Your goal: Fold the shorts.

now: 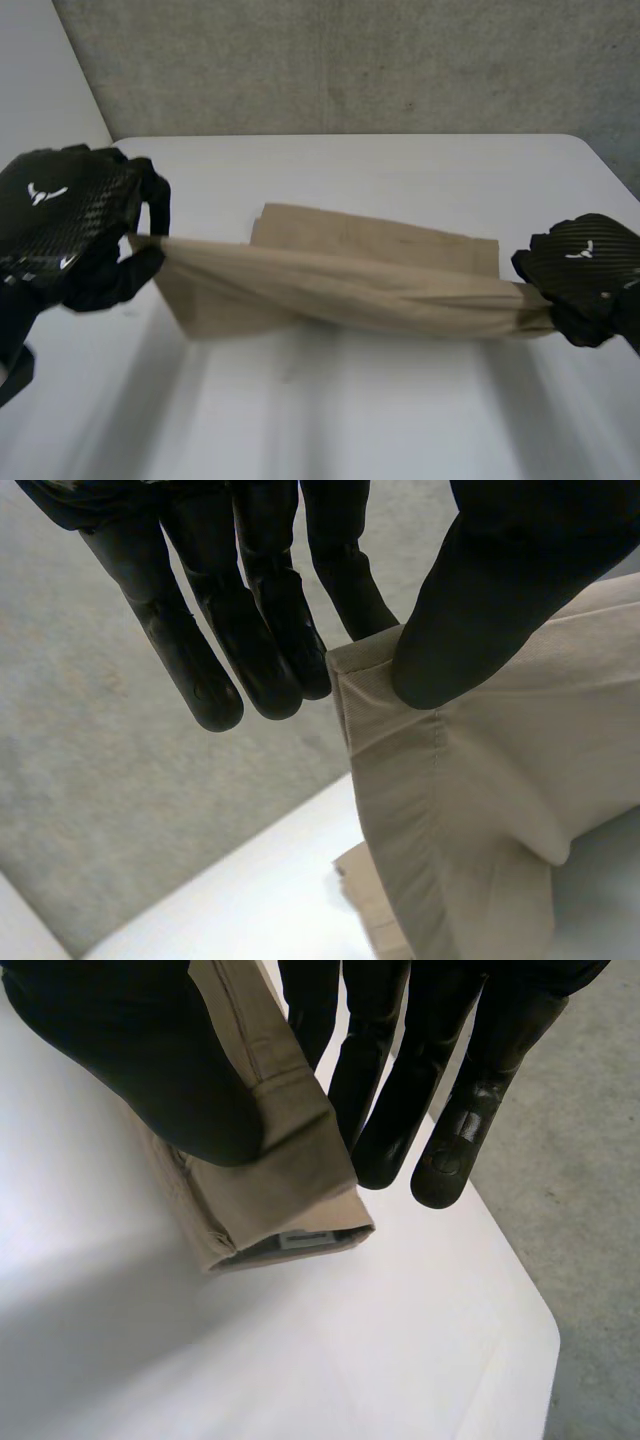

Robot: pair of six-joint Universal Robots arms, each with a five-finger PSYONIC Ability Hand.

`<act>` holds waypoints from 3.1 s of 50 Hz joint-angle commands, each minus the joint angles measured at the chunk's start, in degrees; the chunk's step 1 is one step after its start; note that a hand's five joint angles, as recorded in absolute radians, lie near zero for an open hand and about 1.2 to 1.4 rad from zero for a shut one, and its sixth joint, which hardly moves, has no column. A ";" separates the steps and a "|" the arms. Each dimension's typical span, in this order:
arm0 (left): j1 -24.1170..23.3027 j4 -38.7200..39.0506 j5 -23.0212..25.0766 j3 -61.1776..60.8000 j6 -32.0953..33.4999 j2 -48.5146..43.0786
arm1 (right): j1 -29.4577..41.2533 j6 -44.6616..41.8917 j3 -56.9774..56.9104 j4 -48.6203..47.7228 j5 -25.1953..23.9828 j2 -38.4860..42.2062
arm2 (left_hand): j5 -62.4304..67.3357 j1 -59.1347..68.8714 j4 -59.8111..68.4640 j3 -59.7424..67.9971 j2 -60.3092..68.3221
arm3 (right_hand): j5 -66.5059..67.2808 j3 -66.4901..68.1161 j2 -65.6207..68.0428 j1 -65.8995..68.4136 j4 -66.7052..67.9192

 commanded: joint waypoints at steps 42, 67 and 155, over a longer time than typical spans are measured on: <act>-1.17 24.66 -1.21 55.57 14.18 -83.42 | 3.25 0.68 -30.85 -38.63 8.14 57.99 | 15.80 16.15 11.06 11.94 11.42 | 13.91 13.23 12.91 27.76 11.95; -4.68 39.78 -3.06 30.45 13.83 -62.43 | 2.81 17.55 -17.50 -39.36 12.02 34.10 | -54.15 -53.80 -58.89 -58.02 -58.53 | -56.09 -56.77 -57.09 -42.24 -58.05; -5.03 33.27 -3.06 12.76 -3.93 -39.74 | 17.67 36.97 -20.13 -30.29 -4.34 27.86 | -52.81 -52.46 -57.55 -56.67 -57.18 | -56.09 -56.77 -57.09 -42.24 -58.05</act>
